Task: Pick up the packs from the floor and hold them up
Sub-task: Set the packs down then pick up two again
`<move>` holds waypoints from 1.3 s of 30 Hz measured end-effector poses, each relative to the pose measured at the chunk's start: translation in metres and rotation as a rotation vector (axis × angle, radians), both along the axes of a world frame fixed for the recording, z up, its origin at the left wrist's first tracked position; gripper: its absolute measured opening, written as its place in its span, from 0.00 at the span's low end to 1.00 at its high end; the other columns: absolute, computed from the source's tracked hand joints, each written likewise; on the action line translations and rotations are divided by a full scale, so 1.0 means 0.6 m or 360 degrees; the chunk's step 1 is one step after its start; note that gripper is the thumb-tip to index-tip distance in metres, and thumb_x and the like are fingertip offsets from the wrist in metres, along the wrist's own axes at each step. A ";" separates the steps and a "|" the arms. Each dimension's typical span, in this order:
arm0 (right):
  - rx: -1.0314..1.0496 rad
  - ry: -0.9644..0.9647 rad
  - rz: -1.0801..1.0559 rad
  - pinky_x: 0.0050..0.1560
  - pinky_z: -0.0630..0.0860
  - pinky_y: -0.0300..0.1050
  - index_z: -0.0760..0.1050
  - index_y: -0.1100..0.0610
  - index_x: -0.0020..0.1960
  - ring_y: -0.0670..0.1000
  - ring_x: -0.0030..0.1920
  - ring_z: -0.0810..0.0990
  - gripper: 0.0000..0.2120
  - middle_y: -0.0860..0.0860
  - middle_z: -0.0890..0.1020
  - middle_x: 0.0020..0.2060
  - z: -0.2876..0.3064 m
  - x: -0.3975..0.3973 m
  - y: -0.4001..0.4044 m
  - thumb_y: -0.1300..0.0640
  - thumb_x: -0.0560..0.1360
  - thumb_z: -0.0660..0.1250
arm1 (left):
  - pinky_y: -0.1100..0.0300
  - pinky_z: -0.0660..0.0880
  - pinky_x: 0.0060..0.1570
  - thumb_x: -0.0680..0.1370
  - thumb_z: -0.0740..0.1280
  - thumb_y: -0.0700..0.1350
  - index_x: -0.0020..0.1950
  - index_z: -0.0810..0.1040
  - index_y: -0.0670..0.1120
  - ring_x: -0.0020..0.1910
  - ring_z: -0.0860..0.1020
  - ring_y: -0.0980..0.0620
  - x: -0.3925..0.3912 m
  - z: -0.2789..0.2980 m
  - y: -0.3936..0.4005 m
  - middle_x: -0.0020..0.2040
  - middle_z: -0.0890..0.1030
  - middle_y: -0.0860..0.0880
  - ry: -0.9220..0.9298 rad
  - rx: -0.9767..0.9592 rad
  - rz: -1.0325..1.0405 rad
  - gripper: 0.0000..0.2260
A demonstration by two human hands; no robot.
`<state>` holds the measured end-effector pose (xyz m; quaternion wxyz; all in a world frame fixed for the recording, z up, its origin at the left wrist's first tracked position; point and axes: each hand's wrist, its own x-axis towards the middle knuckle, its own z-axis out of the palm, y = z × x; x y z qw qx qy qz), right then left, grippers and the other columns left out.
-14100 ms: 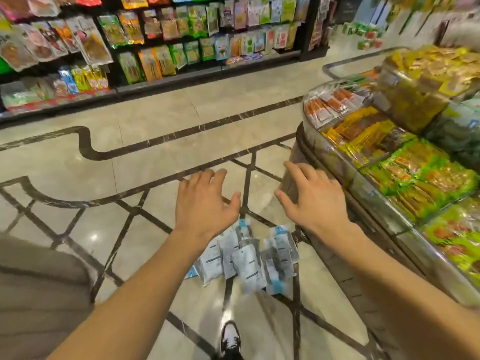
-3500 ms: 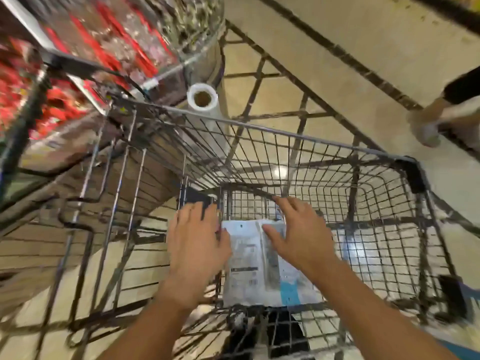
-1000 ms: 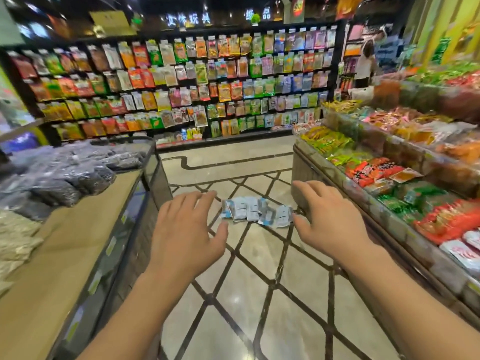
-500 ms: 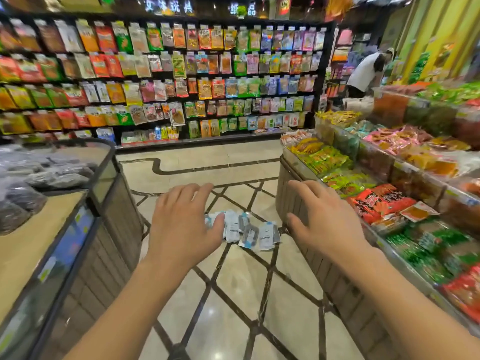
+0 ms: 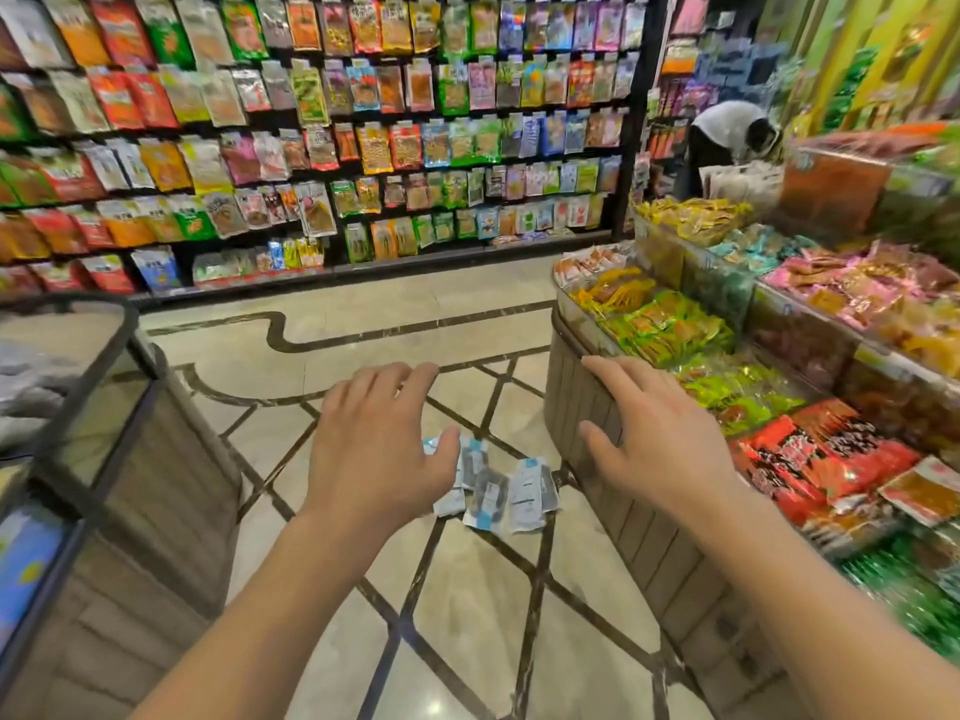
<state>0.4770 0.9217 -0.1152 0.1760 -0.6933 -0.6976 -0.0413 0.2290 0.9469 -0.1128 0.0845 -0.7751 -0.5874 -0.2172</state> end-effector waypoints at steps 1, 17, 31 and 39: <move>0.0001 0.0028 0.0001 0.61 0.77 0.53 0.61 0.48 0.81 0.56 0.71 0.71 0.31 0.49 0.70 0.75 -0.005 0.015 0.033 0.46 0.80 0.66 | 0.45 0.71 0.64 0.73 0.64 0.58 0.70 0.77 0.48 0.63 0.78 0.43 0.014 -0.005 0.032 0.62 0.82 0.46 0.0009 -0.0009 -0.0002 0.27; -0.0132 -0.0044 0.0015 0.53 0.81 0.54 0.68 0.51 0.78 0.59 0.65 0.77 0.32 0.54 0.76 0.70 -0.076 0.157 0.503 0.48 0.76 0.71 | 0.43 0.72 0.65 0.74 0.63 0.58 0.72 0.76 0.47 0.63 0.78 0.42 0.165 -0.072 0.471 0.62 0.82 0.46 0.0083 -0.0233 0.0063 0.29; -0.0223 -0.0093 -0.0123 0.59 0.79 0.60 0.70 0.53 0.76 0.62 0.68 0.74 0.30 0.56 0.76 0.70 -0.211 0.147 0.885 0.49 0.76 0.70 | 0.43 0.72 0.63 0.73 0.65 0.56 0.72 0.75 0.45 0.62 0.78 0.38 0.185 -0.210 0.926 0.63 0.82 0.41 0.0122 -0.0356 -0.0111 0.29; -0.0414 0.0048 -0.0180 0.59 0.79 0.60 0.70 0.55 0.75 0.63 0.67 0.75 0.30 0.57 0.76 0.70 -0.378 0.151 1.023 0.51 0.75 0.71 | 0.43 0.71 0.61 0.74 0.64 0.54 0.70 0.76 0.44 0.61 0.78 0.36 0.213 -0.364 1.086 0.60 0.82 0.41 0.0083 -0.0579 -0.0217 0.27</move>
